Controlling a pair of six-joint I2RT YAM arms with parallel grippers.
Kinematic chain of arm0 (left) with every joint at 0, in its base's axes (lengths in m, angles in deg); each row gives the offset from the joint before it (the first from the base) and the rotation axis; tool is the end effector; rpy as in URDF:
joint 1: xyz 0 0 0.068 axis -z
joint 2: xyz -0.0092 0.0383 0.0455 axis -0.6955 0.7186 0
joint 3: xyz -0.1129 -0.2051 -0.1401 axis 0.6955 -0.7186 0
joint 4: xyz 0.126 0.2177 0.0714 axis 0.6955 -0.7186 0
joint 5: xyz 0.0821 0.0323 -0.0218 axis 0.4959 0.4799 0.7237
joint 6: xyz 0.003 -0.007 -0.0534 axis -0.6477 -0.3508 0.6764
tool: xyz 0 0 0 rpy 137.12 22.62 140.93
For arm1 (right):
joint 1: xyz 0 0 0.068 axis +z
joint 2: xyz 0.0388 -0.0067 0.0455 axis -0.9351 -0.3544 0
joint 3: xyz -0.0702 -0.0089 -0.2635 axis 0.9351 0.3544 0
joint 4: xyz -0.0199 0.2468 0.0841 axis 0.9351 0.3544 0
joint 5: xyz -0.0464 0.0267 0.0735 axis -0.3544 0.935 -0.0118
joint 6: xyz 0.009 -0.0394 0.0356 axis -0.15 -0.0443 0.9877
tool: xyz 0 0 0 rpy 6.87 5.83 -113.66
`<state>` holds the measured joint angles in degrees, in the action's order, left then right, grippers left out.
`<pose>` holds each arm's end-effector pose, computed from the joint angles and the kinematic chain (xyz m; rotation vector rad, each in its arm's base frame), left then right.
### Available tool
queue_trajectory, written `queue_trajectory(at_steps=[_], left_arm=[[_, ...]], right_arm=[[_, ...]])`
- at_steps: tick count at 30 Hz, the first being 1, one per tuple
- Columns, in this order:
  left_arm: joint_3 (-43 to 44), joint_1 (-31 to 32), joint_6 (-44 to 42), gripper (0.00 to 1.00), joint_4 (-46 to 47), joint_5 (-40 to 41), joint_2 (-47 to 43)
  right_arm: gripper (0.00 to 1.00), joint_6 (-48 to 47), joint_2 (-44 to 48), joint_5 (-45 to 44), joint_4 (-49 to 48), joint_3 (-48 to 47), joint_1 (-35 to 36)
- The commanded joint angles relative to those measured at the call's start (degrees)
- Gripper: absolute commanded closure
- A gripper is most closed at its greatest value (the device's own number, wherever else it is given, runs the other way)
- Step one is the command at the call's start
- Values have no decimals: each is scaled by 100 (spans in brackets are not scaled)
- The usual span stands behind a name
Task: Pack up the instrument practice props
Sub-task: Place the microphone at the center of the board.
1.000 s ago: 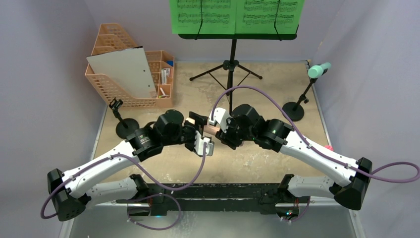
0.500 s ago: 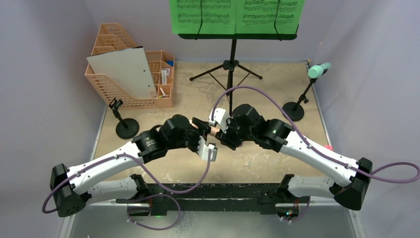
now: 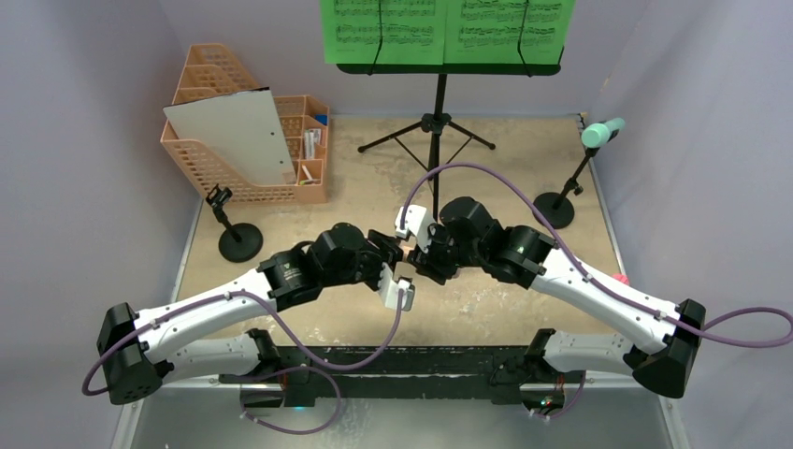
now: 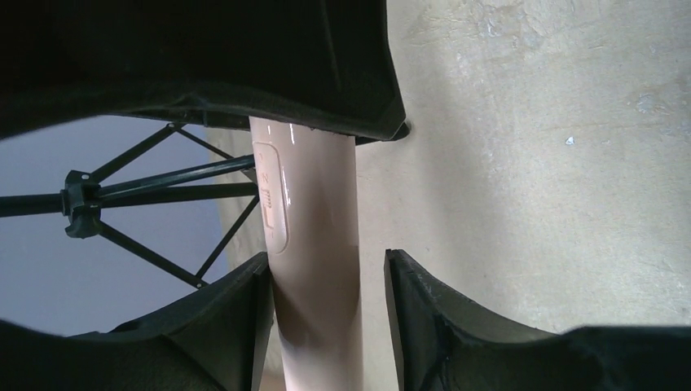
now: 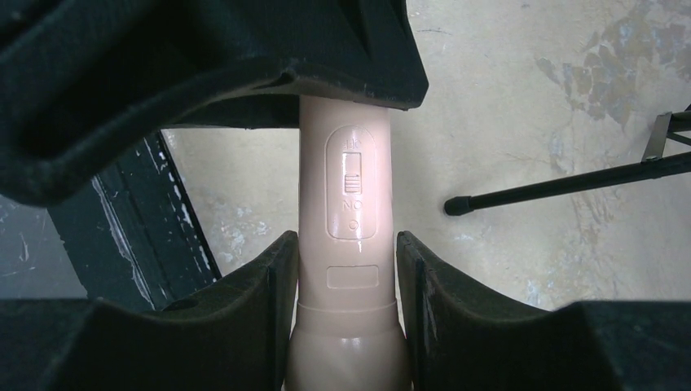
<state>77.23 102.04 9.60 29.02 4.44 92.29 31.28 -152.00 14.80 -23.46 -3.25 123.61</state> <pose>0.1215 -0.2025 0.2946 1.8221 1.0165 -0.1101 0.1415 0.2036 0.3434 -1.2875 1.8061 0.5116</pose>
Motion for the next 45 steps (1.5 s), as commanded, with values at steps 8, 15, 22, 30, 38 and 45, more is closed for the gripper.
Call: queue_trajectory(at_steps=[8, 15, 22, 30, 38, 45], left_arm=[[-200, 93, -27, 47, 551, -123, 29], [-255, 100, 29, 70, 707, -161, 35], [-292, 100, 163, 100, 647, 189, -96], [-365, 101, 1075, 100, 716, 1139, -282], [-252, 100, 2710, 100, 737, 2304, -156], [-461, 72, 4716, 100, 851, 3768, -132]], right_arm=[[100, -65, 65, 201, -228, -37, 21], [100, -71, 116, 381, -300, 14, 21], [88, -35, 261, 210, -367, 124, 21], [37, 173, 719, -841, -762, 349, 19], [14, 452, 1436, -2335, -1580, 821, 19], [4, 869, 1971, -3537, -1953, 1269, 19]])
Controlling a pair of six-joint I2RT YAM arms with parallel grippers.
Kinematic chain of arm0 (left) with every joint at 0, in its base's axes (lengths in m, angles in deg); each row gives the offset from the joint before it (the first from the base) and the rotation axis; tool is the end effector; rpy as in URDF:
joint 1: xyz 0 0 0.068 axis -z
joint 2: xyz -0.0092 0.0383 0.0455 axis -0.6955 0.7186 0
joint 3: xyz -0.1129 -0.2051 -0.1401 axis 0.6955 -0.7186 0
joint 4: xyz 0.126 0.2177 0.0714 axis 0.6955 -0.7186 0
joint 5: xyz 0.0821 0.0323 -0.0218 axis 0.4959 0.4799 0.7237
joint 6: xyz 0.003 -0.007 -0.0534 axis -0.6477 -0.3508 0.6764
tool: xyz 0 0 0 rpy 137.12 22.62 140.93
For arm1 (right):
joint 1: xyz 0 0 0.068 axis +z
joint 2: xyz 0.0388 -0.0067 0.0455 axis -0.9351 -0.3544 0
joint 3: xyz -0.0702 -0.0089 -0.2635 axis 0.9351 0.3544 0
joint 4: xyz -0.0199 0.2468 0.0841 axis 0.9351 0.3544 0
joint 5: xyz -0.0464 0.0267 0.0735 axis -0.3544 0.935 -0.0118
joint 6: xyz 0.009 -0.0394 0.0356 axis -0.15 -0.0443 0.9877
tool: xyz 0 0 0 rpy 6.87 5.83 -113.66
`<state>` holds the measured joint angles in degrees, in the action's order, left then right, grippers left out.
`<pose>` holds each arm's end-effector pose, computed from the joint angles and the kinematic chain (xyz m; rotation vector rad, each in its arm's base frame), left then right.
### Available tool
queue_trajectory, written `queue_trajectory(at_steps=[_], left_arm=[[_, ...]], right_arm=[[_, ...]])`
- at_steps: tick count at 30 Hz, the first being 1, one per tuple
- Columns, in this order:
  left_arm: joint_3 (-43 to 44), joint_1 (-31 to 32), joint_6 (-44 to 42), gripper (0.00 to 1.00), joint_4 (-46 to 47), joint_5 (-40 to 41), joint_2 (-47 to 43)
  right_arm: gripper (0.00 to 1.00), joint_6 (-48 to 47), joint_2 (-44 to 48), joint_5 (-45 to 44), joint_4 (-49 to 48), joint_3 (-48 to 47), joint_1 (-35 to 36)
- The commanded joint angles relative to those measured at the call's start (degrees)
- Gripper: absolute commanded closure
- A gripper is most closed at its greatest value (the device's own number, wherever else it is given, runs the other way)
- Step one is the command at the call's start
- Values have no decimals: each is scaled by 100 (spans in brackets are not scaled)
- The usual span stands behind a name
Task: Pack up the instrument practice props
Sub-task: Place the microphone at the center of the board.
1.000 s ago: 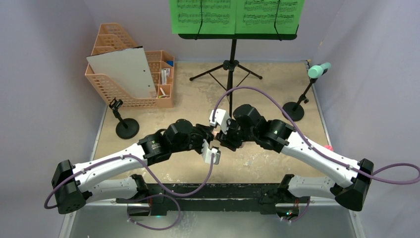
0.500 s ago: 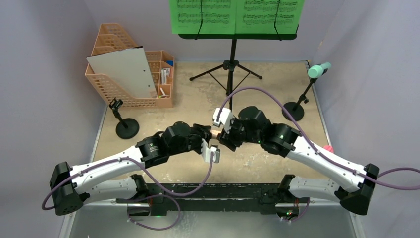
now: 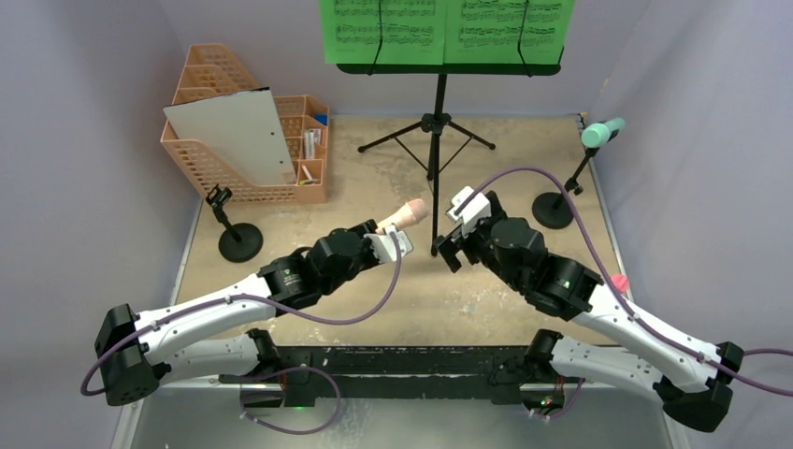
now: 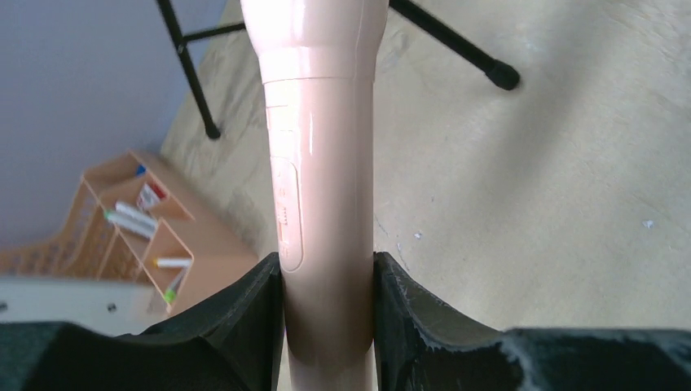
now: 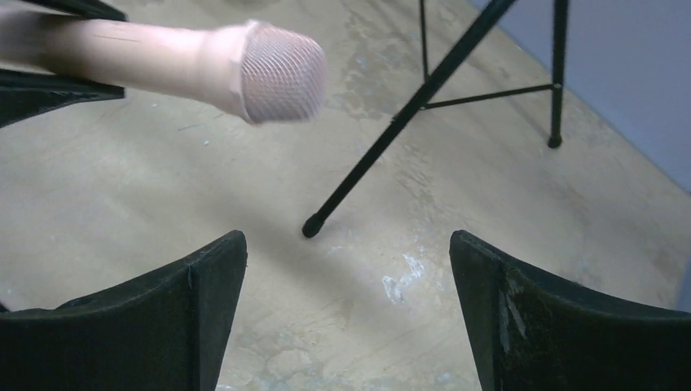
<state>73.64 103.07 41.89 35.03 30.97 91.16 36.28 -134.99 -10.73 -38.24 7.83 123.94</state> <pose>0.1302 -0.1938 0.2879 1.2045 1.5951 -0.0090 0.1196 0.1482 0.3625 -0.7314 1.6521 0.2632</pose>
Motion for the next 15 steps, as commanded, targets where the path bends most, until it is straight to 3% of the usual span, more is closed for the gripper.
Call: queue_trajectory(at_steps=[1, 4, 8, 15], left_arm=[[-181, -60, 1704, 100, 223, 1165, -34], [-391, -360, 2286, 100, 61, 1280, -140], [-577, -1247, 3025, 100, -91, 961, -373], [-835, -2251, 3552, 100, -106, 815, -231]], right_arm=[[2, 430, 359, -1061, -501, 194, -14], [1, 522, 676, -1371, -694, 341, -13], [1, 579, 1215, -1720, -900, 518, -18], [1, 576, 1866, -1736, -1137, 778, -16]])
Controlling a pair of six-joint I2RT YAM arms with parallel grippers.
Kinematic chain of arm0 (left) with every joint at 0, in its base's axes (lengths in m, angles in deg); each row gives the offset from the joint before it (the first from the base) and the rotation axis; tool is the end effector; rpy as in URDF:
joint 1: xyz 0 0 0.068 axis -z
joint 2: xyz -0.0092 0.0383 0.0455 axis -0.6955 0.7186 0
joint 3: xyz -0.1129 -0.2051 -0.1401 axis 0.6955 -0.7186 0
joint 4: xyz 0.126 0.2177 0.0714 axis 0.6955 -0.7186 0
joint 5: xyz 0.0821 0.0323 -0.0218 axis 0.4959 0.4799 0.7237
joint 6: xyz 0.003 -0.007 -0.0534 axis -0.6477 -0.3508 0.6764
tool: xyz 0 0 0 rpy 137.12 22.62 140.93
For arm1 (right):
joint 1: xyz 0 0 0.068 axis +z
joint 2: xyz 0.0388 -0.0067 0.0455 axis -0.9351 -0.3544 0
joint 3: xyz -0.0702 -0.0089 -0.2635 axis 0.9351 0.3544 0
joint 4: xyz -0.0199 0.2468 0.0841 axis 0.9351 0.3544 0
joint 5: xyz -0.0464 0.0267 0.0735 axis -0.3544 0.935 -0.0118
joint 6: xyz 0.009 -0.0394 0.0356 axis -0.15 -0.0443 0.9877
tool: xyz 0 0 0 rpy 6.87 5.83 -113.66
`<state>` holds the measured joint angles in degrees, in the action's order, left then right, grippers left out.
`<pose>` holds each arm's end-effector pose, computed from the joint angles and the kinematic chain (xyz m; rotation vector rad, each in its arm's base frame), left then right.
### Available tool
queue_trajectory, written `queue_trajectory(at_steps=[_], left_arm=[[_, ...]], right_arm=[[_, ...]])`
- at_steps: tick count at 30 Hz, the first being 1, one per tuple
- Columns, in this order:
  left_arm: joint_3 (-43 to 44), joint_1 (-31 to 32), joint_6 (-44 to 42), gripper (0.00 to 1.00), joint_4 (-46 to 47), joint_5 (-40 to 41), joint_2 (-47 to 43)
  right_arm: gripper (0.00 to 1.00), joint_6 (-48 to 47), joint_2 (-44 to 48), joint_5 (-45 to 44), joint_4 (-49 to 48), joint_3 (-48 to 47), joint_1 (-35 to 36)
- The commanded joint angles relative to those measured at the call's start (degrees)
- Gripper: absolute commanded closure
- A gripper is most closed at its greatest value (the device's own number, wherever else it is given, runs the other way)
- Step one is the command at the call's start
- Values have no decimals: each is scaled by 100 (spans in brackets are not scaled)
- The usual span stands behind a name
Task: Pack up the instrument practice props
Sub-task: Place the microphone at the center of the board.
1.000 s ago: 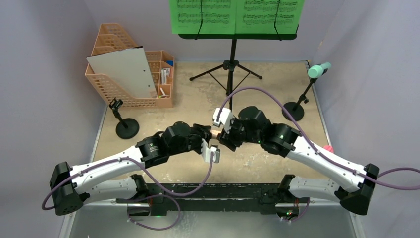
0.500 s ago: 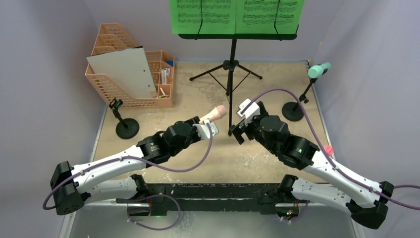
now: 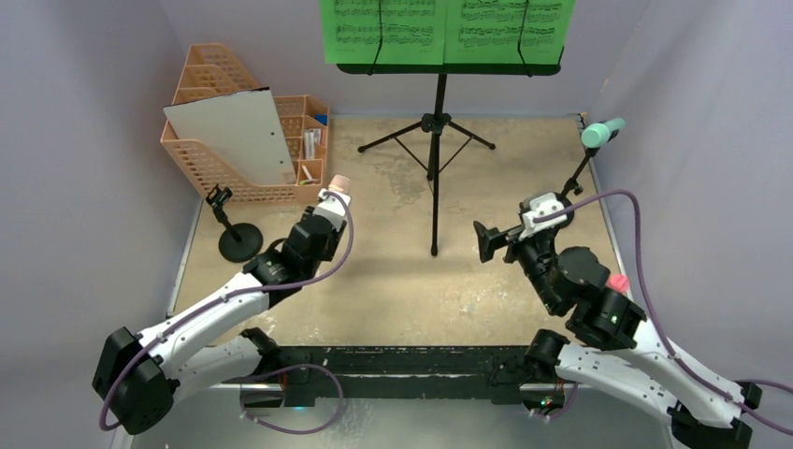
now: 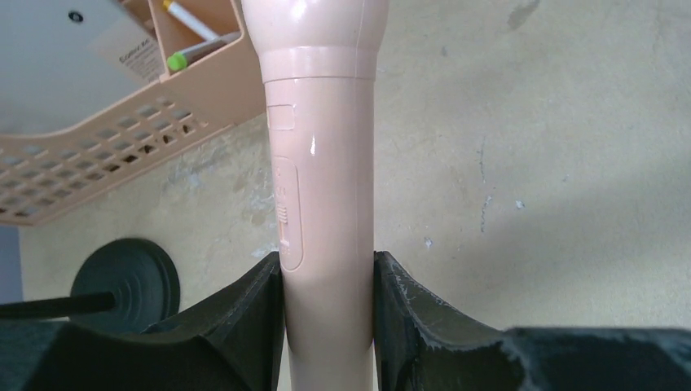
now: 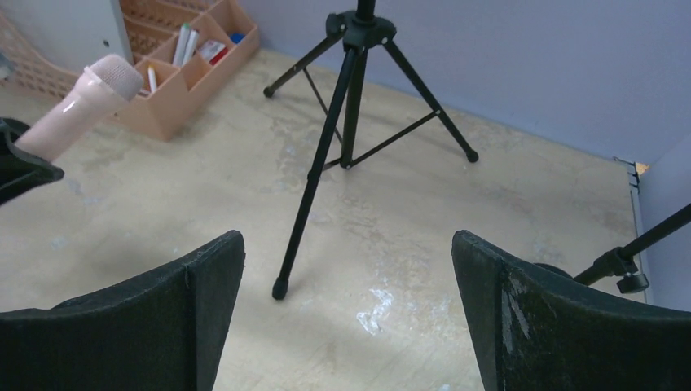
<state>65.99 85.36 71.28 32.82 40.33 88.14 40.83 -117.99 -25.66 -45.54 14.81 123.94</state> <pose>0.1706 -0.1270 0.2502 0.4181 2.0256 0.0792 0.0867 0.0875 0.3754 -0.2922 1.4987 0.2504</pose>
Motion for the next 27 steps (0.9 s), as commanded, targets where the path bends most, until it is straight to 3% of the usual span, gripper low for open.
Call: queue_trajectory(at_steps=[1, 10, 15, 26, 27], left_arm=[[-83, -690, 667, 100, 125, -237, 148], [9, -2039, 777, 100, 184, -851, 942], [266, -2741, 407, 100, 124, -913, 1422], [566, -3391, 212, 100, 7, -1077, 2231], [580, -3418, 209, 96, 3, -1078, 2275]], right_arm=[[1, 144, 189, -239, -420, 87, -12], [1, 205, 368, -169, -505, 126, -12], [1, 197, 458, -166, -546, 161, -16], [1, 109, 222, -145, -591, 159, -12], [1, 109, 204, -149, -585, 161, -12]])
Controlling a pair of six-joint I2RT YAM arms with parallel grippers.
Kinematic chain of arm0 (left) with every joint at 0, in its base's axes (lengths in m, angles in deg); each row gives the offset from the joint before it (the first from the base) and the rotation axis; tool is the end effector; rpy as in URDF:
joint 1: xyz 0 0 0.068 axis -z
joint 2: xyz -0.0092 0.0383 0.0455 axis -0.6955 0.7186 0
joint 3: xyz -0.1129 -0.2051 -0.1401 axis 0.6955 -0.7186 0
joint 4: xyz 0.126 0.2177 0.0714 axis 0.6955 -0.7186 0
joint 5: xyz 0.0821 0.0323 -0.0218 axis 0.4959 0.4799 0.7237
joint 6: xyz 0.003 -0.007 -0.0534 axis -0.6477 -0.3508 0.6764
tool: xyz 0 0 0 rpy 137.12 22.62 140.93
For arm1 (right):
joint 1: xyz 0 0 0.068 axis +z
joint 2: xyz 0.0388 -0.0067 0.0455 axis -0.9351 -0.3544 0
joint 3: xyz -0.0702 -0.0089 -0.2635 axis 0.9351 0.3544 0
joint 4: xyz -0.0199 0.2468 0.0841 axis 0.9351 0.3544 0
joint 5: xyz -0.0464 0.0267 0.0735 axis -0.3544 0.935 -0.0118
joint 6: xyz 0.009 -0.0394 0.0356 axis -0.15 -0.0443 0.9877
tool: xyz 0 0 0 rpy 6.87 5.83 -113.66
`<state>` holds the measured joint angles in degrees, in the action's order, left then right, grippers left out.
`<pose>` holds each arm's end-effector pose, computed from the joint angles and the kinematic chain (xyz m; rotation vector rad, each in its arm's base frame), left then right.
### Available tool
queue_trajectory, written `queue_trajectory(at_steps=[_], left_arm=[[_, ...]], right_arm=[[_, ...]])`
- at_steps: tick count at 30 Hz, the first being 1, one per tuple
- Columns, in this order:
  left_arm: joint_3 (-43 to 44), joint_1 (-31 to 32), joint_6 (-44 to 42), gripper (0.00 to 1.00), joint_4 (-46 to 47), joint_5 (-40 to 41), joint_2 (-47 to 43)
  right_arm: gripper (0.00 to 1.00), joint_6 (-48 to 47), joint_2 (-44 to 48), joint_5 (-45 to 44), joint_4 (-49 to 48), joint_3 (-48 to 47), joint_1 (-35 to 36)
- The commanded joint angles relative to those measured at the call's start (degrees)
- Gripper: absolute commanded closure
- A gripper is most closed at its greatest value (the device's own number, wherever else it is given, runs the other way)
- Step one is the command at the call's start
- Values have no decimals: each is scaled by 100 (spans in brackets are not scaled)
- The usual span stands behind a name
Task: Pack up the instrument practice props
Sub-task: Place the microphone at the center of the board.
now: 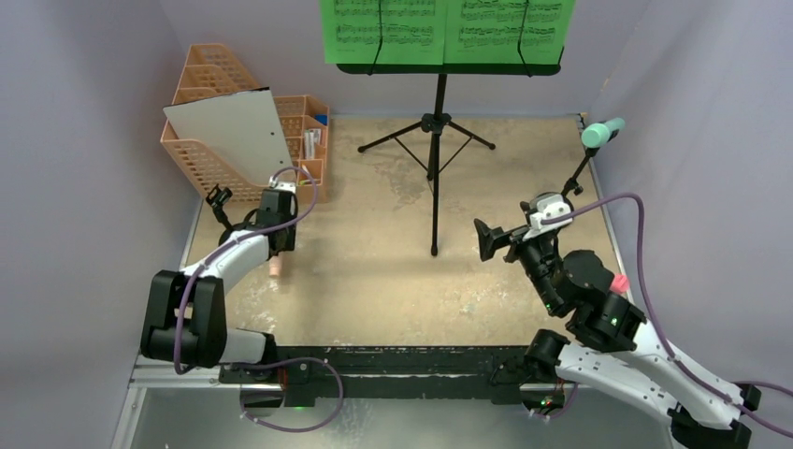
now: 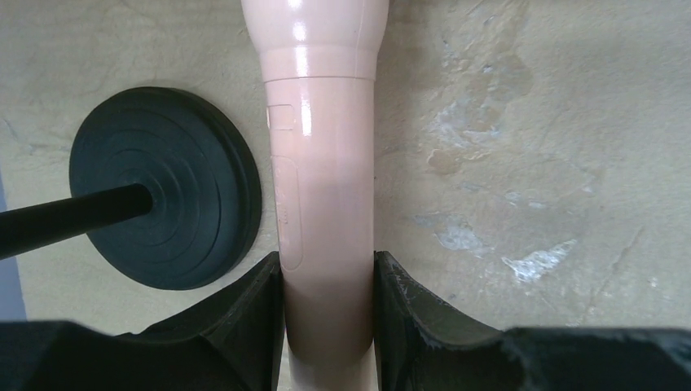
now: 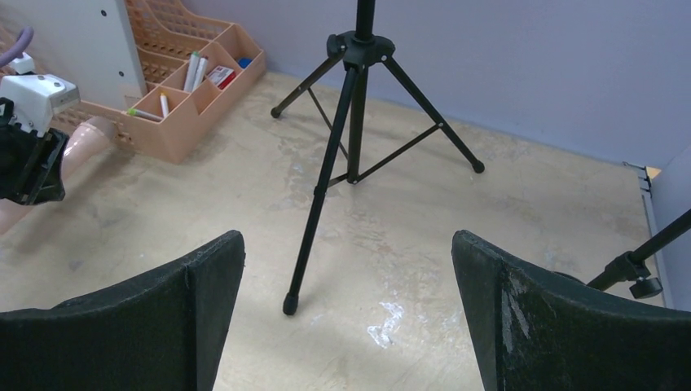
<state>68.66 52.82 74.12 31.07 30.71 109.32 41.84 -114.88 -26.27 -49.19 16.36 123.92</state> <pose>0.2551 -0.0275 0.1813 -0.0553 2.4530 0.3161 0.0802 0.0777 0.3783 -0.2164 1.4388 0.3020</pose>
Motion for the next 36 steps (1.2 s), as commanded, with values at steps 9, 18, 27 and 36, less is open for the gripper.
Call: queue_trajectory(at_steps=[9, 18, 27, 36], left_arm=[[489, -415, -141, 75, 119, -124, 753], [633, -486, -137, 56, -4, 41, 977], [599, -491, -66, 37, -24, 122, 742], [439, -489, -32, 32, 6, 30, 38]], right_arm=[[1, -51, -147, -36, -257, 33, -10], [1, -44, -101, 127, -232, 50, -14], [1, -36, -50, 213, -224, 54, -10], [1, -27, -75, 133, -233, 76, -10]])
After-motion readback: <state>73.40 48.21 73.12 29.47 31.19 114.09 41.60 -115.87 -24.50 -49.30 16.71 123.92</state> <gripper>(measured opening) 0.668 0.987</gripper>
